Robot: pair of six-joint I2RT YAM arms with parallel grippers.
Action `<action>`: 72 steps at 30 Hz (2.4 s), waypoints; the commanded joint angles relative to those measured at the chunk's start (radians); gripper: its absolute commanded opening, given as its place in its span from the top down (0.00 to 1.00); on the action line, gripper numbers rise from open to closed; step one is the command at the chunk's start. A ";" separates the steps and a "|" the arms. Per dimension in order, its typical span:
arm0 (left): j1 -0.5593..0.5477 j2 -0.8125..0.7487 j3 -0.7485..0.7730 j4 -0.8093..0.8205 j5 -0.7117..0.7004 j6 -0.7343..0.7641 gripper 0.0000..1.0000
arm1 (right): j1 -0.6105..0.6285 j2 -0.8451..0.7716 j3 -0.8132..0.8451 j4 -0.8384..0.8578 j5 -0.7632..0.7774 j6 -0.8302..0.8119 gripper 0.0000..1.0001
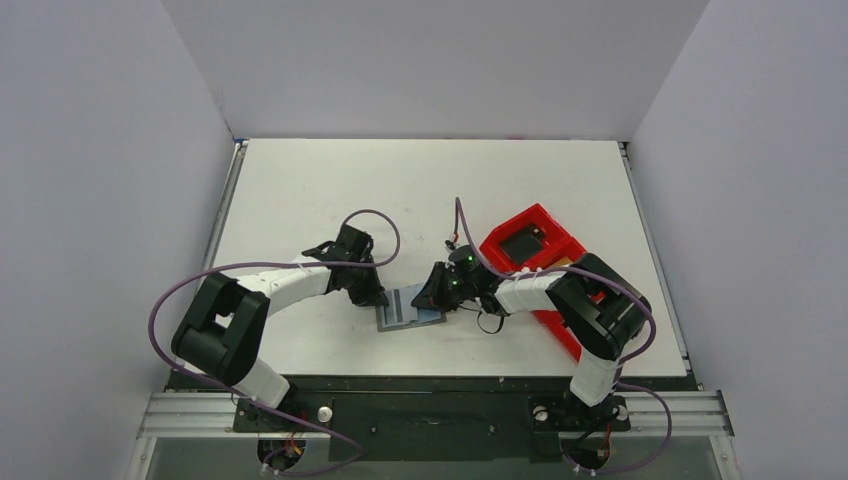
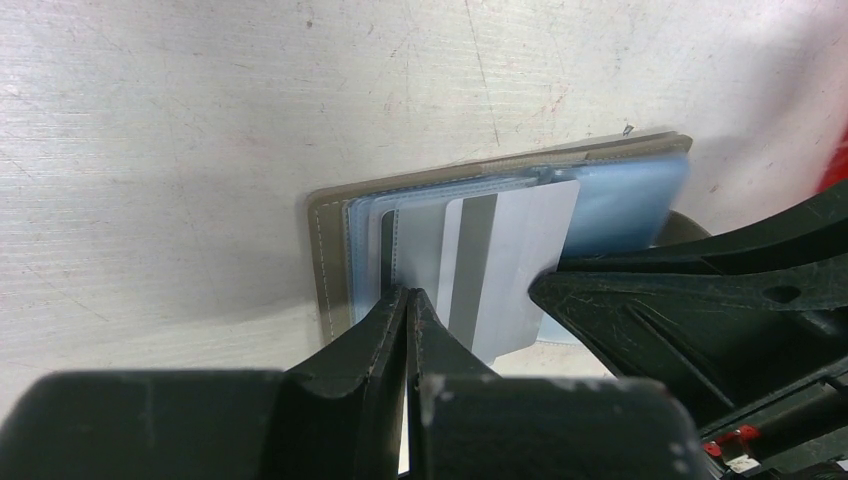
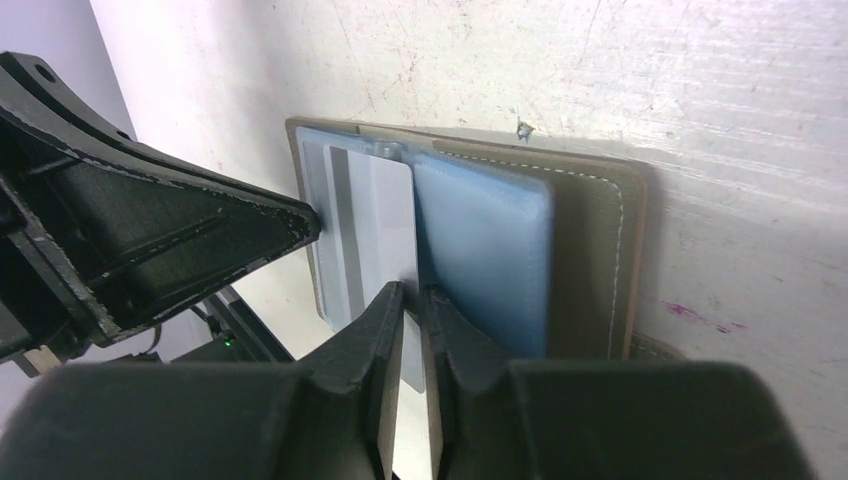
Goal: Take the credit cards out of the card holder
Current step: Remove the credit card from the card holder, then place the credit card in the storage box.
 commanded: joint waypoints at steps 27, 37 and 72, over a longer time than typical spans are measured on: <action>0.004 0.029 -0.024 -0.070 -0.107 0.023 1.00 | -0.021 0.006 -0.023 0.052 0.004 0.005 0.99; 0.006 0.023 -0.029 -0.072 -0.110 0.026 1.00 | -0.072 -0.110 -0.051 -0.078 0.046 -0.070 1.00; -0.039 -0.176 0.274 -0.198 0.010 0.156 0.59 | -0.083 -0.635 0.098 -0.756 0.465 -0.124 1.00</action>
